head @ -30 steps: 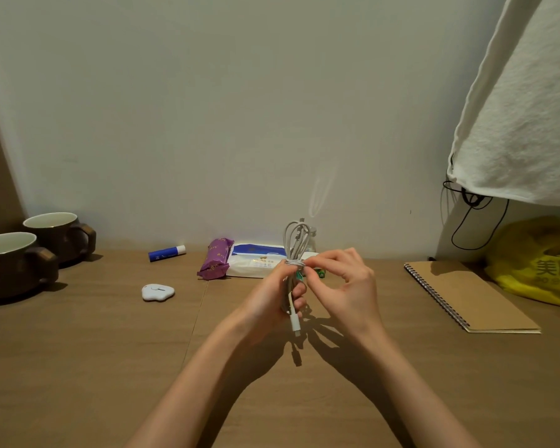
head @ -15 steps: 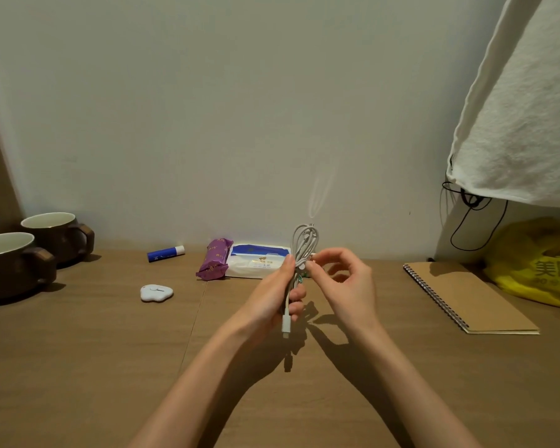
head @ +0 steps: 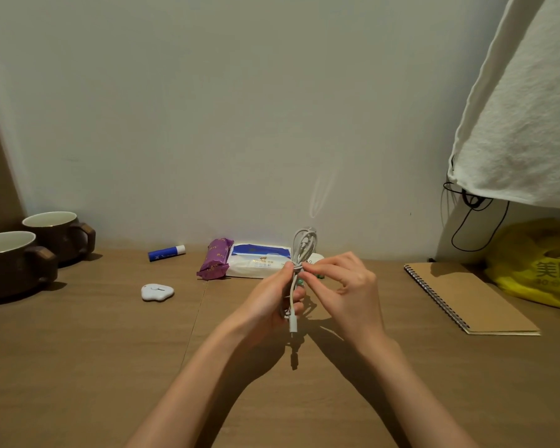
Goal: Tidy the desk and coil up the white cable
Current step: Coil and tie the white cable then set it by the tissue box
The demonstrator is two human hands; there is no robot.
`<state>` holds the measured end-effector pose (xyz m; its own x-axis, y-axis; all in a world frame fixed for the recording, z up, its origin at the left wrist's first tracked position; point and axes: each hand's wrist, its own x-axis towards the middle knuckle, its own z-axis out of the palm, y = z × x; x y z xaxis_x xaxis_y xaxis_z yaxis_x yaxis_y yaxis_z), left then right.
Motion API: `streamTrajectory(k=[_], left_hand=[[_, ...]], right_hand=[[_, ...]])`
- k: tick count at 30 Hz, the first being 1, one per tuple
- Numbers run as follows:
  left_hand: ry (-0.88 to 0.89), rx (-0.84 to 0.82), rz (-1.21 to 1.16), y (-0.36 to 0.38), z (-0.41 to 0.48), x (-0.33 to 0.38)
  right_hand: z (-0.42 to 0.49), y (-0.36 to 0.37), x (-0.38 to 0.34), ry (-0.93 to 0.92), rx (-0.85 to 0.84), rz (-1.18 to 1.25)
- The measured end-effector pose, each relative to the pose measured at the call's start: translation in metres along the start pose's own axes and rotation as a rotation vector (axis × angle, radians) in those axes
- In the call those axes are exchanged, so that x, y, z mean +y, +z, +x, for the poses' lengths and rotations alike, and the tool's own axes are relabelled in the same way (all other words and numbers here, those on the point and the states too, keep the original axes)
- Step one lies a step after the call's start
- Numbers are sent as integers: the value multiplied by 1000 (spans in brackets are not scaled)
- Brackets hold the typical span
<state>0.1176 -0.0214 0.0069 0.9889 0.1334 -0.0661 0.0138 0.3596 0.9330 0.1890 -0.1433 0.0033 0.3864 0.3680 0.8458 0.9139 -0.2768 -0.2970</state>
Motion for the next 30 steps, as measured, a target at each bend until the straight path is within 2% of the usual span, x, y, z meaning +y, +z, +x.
streamTrajectory(k=[5,10,15,18,19,21,24,30], left_hand=[[9,-37,7,1,-3,2],[92,39,-55,8,-1,-1],[247,191,240,7,-1,-3],[284,303,307,5,-1,-4],[273,302,263,4,-1,-4],[215,242,13,3,-1,-1],[157,190,-325,2,0,5],[104,128,-635,-5,0,15]], right_hand=[[-1,1,1,-79,-5,-70],[0,1,6,-144,-40,-203],[1,5,1,1,-80,-118],[-1,10,-4,202,-118,49],[-2,11,-6,291,-122,116],[-2,14,-8,427,-106,223],[0,16,-10,543,-90,345],[4,19,-10,729,-120,618]])
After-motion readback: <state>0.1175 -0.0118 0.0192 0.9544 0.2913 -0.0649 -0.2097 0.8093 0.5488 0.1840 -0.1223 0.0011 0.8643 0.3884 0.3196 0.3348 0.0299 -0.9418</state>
